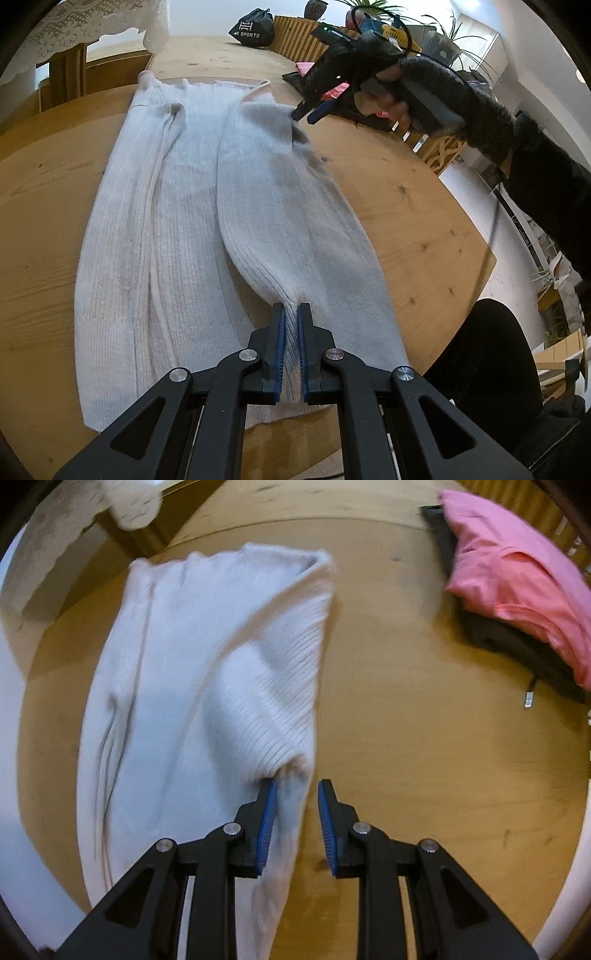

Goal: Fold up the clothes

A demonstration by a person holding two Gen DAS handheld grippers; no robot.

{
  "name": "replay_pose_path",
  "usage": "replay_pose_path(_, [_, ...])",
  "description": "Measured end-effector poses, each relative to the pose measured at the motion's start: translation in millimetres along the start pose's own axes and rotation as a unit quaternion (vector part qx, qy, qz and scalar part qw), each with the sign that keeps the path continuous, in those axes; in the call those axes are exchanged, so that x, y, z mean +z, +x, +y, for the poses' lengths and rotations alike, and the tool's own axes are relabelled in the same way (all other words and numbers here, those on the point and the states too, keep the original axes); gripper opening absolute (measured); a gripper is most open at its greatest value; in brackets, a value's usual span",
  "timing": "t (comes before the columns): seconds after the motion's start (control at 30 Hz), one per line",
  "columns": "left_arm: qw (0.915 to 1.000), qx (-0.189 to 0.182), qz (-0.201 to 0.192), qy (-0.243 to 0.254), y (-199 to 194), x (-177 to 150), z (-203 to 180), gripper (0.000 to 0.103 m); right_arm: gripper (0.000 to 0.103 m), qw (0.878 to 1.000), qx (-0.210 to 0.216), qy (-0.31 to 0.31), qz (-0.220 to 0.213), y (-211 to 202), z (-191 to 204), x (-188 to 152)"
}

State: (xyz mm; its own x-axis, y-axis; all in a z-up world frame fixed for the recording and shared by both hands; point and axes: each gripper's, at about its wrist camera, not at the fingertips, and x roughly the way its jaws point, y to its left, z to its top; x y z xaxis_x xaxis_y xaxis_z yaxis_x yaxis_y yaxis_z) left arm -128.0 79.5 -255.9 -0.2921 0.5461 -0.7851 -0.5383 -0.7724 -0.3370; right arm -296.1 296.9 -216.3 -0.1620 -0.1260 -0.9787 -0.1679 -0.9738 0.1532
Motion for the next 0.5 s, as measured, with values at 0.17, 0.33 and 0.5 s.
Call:
replay_pose_path(0.17, [1.0, -0.004, -0.001, -0.004, 0, 1, -1, 0.006, 0.024, 0.999, -0.023, -0.036, -0.007, 3, 15, -8])
replay_pose_path(0.33, [1.0, -0.005, 0.007, 0.003, 4, -1, -5, 0.006, 0.025, 0.999, -0.022, -0.023, -0.033, 11, 16, 14])
replay_pose_path(0.5, [0.9999, -0.009, 0.006, -0.001, 2, -2, -5, 0.006, 0.01, 0.995, 0.038, 0.072, -0.057, 0, -19, 9])
